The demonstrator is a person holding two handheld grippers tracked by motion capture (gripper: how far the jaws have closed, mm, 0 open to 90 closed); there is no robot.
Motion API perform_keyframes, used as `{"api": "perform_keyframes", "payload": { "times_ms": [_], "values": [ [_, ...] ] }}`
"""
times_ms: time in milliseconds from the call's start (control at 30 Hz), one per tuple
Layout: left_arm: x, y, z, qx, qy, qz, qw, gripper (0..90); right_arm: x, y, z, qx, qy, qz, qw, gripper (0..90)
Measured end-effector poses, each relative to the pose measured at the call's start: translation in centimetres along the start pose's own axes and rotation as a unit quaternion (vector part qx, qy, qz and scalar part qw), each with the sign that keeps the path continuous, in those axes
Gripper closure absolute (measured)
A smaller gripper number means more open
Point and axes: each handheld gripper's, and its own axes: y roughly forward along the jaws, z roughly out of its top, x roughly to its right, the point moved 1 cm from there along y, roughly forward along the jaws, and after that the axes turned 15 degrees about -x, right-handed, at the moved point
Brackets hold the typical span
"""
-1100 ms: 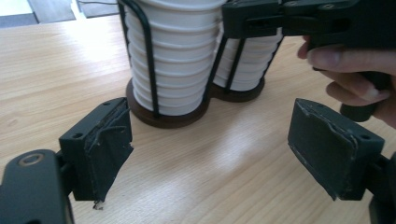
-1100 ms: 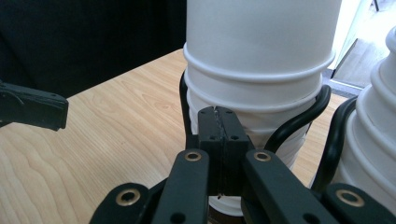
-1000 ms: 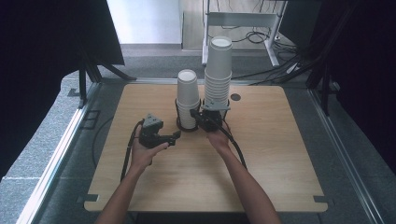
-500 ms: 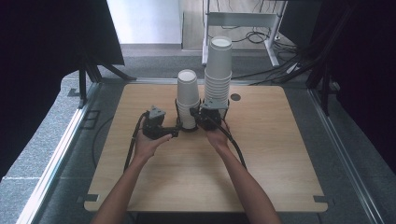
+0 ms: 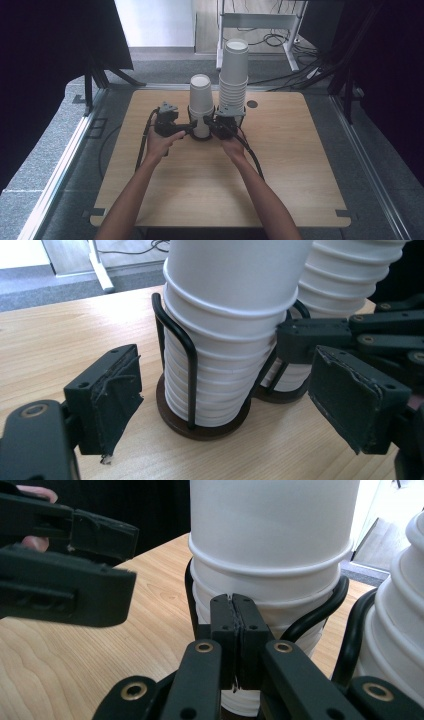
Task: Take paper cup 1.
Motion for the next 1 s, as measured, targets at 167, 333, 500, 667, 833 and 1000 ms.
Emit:
{"api": "perform_keyframes", "payload": {
  "times_ms": [167,333,500,667,833,1000],
  "values": [
    [-0.3,0.1,0.8,0.008,-0.018,-0.013,0.9997,14.3,0.0,0.1,0.0,-0.002,0.0,0.001,1.0,88.5],
    [-0.6,-0.2,1.4,0.022,-0.034,-0.021,0.9989,14.4,-0.1,0.1,0.0,-0.005,-0.004,0.001,1.0,88.2],
    [-0.4,-0.2,2.4,0.028,-0.022,-0.012,0.9993,14.1,-0.1,0.2,-0.1,-0.006,-0.002,0.003,1.0,88.2],
    [0.1,0.1,3.2,0.024,-0.015,-0.017,0.9994,12.9,-0.1,0.2,-0.1,-0.007,0.0,0.007,1.0,88.2],
    [0.4,0.9,4.6,0.024,-0.014,-0.012,0.9996,12.3,-0.2,0.5,-0.2,-0.014,0.0,0.007,0.9999,87.6],
    [0.9,2.0,5.3,0.011,0.002,0.009,0.9999,11.0,-0.1,0.8,-0.3,-0.017,0.012,0.013,0.9997,87.8]
  ]
}}
